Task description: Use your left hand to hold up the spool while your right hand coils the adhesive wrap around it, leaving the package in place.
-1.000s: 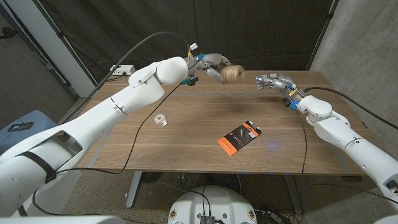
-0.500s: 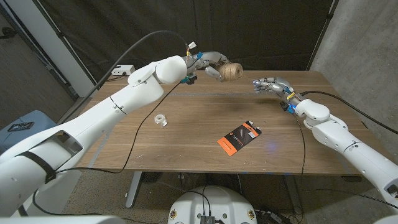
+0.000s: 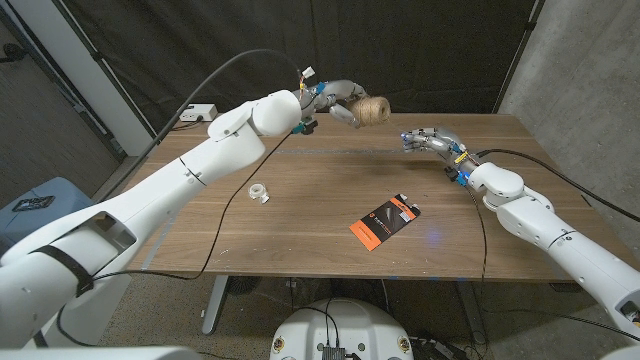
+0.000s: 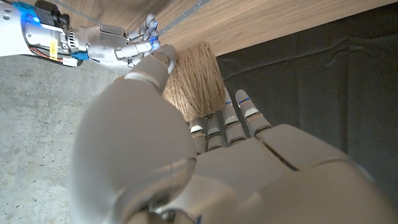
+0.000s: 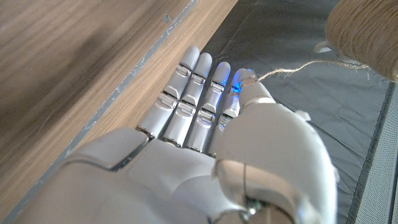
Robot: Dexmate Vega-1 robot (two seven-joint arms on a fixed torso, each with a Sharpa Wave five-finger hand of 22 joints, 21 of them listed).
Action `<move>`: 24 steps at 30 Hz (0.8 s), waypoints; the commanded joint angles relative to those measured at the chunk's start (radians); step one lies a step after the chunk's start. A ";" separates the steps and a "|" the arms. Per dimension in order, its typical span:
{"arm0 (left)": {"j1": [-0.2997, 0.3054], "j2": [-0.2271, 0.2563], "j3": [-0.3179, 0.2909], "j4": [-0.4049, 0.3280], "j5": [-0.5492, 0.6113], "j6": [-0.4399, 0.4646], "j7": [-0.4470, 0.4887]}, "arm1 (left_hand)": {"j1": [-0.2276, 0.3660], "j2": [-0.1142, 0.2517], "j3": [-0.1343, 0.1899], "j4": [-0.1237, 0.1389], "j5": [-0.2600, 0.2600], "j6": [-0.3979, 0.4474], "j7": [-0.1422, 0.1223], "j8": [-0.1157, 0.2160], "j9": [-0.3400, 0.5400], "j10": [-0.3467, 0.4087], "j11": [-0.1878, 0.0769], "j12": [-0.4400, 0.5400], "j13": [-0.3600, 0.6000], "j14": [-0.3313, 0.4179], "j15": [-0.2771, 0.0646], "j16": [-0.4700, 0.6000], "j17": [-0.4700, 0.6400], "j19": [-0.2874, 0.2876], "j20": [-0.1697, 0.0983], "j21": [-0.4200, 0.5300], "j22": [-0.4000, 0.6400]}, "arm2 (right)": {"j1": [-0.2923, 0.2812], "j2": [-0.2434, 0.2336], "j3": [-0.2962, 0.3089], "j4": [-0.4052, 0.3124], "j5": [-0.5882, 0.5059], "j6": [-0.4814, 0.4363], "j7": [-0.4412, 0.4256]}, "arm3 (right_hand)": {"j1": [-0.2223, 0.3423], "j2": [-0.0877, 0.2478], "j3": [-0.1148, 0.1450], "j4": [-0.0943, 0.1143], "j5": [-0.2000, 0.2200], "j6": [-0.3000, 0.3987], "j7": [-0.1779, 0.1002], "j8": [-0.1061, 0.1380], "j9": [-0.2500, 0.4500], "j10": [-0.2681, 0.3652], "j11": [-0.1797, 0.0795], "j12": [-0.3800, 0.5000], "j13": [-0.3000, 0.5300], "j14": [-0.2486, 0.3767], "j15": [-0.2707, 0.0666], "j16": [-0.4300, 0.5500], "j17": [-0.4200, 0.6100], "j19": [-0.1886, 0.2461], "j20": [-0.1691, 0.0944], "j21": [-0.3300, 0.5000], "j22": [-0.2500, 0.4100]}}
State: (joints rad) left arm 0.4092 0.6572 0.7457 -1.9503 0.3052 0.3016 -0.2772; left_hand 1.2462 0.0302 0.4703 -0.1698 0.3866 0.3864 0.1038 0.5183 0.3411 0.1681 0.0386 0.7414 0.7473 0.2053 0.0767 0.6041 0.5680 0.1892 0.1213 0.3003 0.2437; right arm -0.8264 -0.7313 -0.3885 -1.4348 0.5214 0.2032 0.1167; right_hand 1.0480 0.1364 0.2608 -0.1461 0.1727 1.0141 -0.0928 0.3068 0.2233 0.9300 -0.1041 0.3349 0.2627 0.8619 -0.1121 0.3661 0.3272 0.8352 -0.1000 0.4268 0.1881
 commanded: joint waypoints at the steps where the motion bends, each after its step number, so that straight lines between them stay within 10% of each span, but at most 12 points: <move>1: 0.007 -0.020 -0.001 0.008 -0.003 0.022 0.042 | -0.071 0.083 0.020 0.006 0.009 0.073 0.012 0.009 0.100 0.013 0.001 0.003 0.014 0.007 -0.002 0.003 0.001 0.002 -0.006 0.004 0.003 | -0.006 0.007 -0.011 -0.024 -0.006 -0.015 -0.009 | 0.001 0.008 0.000 -0.002 0.002 0.012 0.003 0.003 0.003 0.013 -0.001 -0.005 0.003 0.008 -0.110 -0.003 0.006 -0.003 -0.073 0.005 0.004; 24: 0.012 -0.043 0.017 0.017 -0.005 0.069 0.097 | -0.070 0.085 0.022 0.005 0.012 0.074 0.016 0.007 0.101 0.016 0.003 0.004 0.015 0.009 0.000 0.006 0.002 0.005 -0.004 0.007 0.003 | -0.044 -0.001 -0.014 -0.084 0.011 -0.031 -0.008 | 0.003 0.008 0.001 -0.003 0.003 0.014 0.003 0.000 0.004 0.015 0.000 -0.007 0.006 0.009 -0.110 -0.007 0.009 -0.004 -0.073 0.009 0.004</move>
State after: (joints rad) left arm 0.4213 0.6220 0.7525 -1.9379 0.3003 0.3531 -0.1994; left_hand 1.2462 0.0303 0.4744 -0.1739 0.3921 0.3913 0.1016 0.5214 0.3411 0.1771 0.0447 0.7365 0.7472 0.2053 0.0767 0.6040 0.5680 0.1893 0.1213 0.3003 0.2437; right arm -0.8492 -0.7223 -0.4046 -1.4852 0.5234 0.1813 0.1118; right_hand 1.0482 0.1363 0.2608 -0.1461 0.1727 1.0178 -0.0887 0.3010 0.2254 0.9408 -0.1042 0.3279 0.2660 0.8617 -0.1120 0.3622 0.3320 0.8353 -0.1000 0.4267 0.1881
